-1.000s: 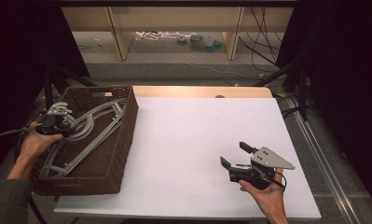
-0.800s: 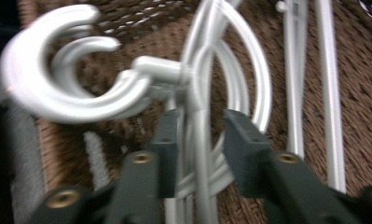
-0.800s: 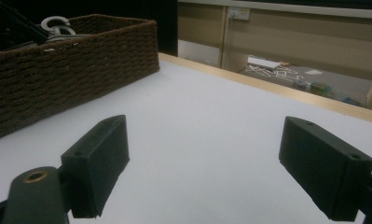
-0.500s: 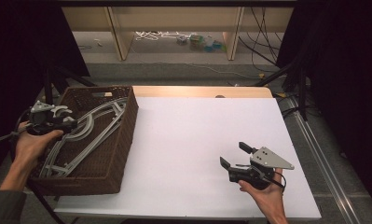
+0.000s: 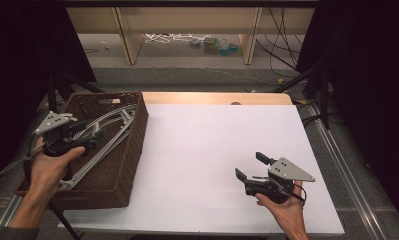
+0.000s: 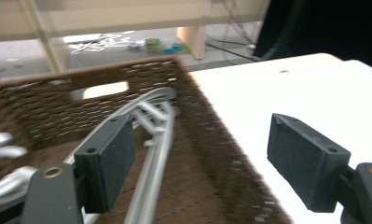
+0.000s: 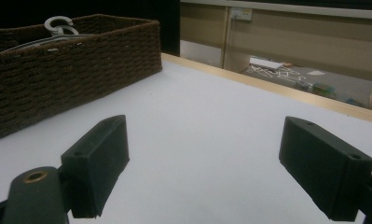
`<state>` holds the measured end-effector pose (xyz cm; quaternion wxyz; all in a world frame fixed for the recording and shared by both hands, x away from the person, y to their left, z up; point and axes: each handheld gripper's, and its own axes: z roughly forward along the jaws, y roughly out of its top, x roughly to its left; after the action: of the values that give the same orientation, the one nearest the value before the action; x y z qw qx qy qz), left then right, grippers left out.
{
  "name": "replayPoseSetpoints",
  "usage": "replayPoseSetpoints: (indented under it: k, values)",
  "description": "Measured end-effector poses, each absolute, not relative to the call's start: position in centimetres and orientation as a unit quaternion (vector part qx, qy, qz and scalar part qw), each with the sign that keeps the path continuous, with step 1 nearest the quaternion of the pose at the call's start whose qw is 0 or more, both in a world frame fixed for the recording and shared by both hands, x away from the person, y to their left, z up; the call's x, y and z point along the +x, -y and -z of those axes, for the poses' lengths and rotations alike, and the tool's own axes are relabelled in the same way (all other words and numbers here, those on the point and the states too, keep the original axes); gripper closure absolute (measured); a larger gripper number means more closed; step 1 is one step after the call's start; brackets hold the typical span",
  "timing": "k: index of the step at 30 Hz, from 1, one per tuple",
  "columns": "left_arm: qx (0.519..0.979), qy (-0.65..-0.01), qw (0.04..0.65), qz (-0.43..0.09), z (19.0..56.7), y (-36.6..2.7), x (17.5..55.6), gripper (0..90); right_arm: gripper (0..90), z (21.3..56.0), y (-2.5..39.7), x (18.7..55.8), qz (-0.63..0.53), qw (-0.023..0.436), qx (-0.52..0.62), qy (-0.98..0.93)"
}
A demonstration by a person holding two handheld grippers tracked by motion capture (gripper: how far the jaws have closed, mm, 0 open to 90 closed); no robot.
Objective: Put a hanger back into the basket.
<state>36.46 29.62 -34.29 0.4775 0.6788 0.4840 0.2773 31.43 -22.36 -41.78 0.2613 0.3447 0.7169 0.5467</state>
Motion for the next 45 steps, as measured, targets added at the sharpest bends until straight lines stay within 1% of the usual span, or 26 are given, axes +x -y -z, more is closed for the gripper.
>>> replayPoseSetpoints:
  k: [4,11,19,31,40,43,45]
  values:
    - [0.672,-0.473,0.499,-0.276,34.2,-28.0,35.8,21.9,16.7,41.8,22.3,31.4,-0.548,0.262,0.344,-0.716]
    - [0.664,-0.454,0.535,-0.259,34.8,-25.3,35.0,20.1,16.7,41.8,22.2,31.3,-0.543,0.257,0.345,-0.722]
    - [0.667,-0.434,0.556,-0.239,35.5,-22.7,34.3,19.0,16.6,41.8,22.2,31.1,-0.543,0.26,0.345,-0.72]
    - [0.668,-0.423,0.571,-0.223,37.3,-20.8,33.8,18.6,16.5,41.9,22.4,30.9,-0.542,0.257,0.346,-0.721]
    - [0.672,-0.4,0.583,-0.22,38.7,-19.4,33.1,18.1,16.1,42.2,22.4,31.0,-0.545,0.256,0.343,-0.721]
    - [0.673,-0.385,0.592,-0.22,39.2,-19.1,32.7,16.2,16.1,42.3,22.3,31.0,-0.544,0.25,0.34,-0.725]
    - [0.68,-0.378,0.586,-0.226,39.4,-19.0,32.4,15.9,16.1,42.3,22.3,31.0,-0.538,0.25,0.344,-0.728]
